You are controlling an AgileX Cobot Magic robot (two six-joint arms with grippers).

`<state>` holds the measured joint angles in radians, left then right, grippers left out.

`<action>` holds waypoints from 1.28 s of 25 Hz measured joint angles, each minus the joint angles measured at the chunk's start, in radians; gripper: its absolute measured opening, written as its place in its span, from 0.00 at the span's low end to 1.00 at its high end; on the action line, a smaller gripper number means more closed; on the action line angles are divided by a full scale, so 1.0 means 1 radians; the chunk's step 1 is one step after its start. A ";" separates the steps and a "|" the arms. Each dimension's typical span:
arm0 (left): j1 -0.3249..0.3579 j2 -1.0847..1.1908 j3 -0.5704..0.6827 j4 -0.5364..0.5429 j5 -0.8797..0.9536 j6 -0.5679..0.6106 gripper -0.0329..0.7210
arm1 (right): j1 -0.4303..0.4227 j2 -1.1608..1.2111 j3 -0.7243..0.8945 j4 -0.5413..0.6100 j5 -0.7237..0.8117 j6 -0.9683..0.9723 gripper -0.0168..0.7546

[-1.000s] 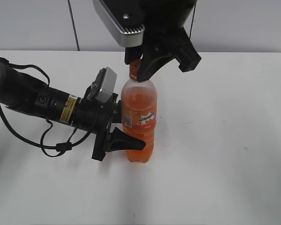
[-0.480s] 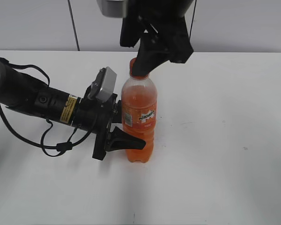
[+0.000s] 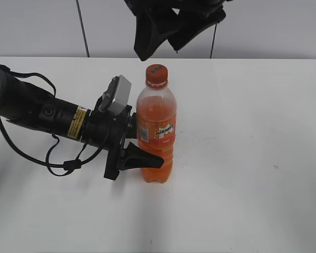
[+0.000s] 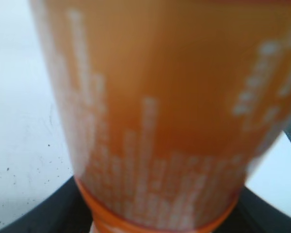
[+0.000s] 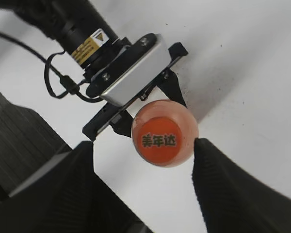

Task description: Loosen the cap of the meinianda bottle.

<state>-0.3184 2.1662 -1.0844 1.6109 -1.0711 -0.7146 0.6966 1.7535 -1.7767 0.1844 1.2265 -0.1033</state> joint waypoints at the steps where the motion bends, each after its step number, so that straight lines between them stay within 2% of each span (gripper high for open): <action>1: 0.000 0.000 0.000 0.000 0.000 0.000 0.58 | 0.000 0.000 0.000 -0.003 0.000 0.040 0.65; 5: 0.000 0.000 0.000 0.000 0.000 0.000 0.58 | 0.000 0.006 -0.002 -0.004 0.000 0.103 0.65; 24: 0.000 0.000 0.000 0.000 0.000 0.000 0.58 | 0.000 0.099 -0.003 -0.011 0.000 0.112 0.60; 27: 0.000 0.000 0.000 0.000 0.000 0.000 0.58 | 0.000 0.099 -0.003 -0.011 0.000 0.112 0.55; 31: 0.000 -0.001 0.000 0.001 -0.001 0.000 0.58 | 0.000 0.099 -0.003 -0.014 0.000 0.112 0.38; 32: 0.000 -0.001 0.000 0.001 -0.001 0.000 0.58 | 0.000 0.099 -0.003 -0.015 0.000 0.113 0.37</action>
<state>-0.3184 2.1653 -1.0844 1.6122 -1.0721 -0.7146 0.6966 1.8523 -1.7798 0.1690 1.2265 0.0094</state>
